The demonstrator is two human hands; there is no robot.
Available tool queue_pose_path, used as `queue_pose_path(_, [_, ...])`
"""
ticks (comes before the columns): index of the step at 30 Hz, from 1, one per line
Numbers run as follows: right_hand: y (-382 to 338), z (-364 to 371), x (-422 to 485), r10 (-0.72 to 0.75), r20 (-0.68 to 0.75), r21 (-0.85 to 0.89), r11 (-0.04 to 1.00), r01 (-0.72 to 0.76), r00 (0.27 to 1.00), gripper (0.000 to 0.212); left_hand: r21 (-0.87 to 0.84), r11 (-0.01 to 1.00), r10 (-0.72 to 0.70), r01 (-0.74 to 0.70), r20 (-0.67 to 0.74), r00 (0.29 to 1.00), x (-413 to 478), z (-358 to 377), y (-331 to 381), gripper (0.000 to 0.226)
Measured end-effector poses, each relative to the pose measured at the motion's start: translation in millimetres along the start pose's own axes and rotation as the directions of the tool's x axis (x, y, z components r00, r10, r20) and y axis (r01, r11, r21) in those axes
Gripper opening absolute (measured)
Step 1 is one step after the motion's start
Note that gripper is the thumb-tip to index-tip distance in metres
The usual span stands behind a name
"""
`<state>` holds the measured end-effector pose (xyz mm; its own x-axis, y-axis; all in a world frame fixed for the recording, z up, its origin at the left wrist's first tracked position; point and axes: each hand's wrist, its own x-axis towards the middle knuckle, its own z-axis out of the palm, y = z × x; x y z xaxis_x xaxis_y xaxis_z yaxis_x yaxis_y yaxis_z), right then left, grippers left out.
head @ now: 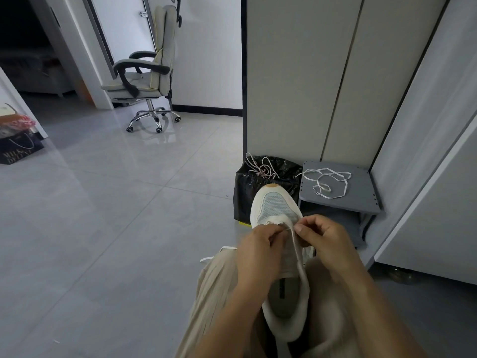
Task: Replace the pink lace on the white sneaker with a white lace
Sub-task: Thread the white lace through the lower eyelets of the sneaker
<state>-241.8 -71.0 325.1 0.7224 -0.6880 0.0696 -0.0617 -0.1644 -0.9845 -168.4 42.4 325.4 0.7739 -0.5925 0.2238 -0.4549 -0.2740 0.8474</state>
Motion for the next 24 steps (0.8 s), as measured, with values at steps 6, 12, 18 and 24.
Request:
queue_pose_path(6, [2.9,-34.6,15.7,0.265,-0.353,0.46,0.884,-0.08,0.897,0.022,-0.216,0.975,-0.006,-0.045,-0.232,0.973,4.8,-38.3,-7.6,0.019])
queue_pose_path(12, [37.0,-76.0,28.1,0.456,-0.532,0.61,0.791,-0.051,0.714,0.017,-0.207,0.97,-0.156,0.125,-0.14,0.978,9.0,-36.2,-42.2,0.029])
queue_pose_path(18, [25.7,-25.3,21.7,-0.164,-0.28,-0.285,0.955,0.081,0.946,0.022,-0.136,0.985,-0.116,0.106,-0.067,0.991,10.4,-20.4,-40.7,0.026])
queue_pose_path(24, [8.2,-12.7,11.1,-0.207,0.141,-0.396,0.884,0.247,0.968,0.027,-0.098,0.993,-0.074,0.071,-0.025,0.997,6.2,-19.2,-45.6,0.025])
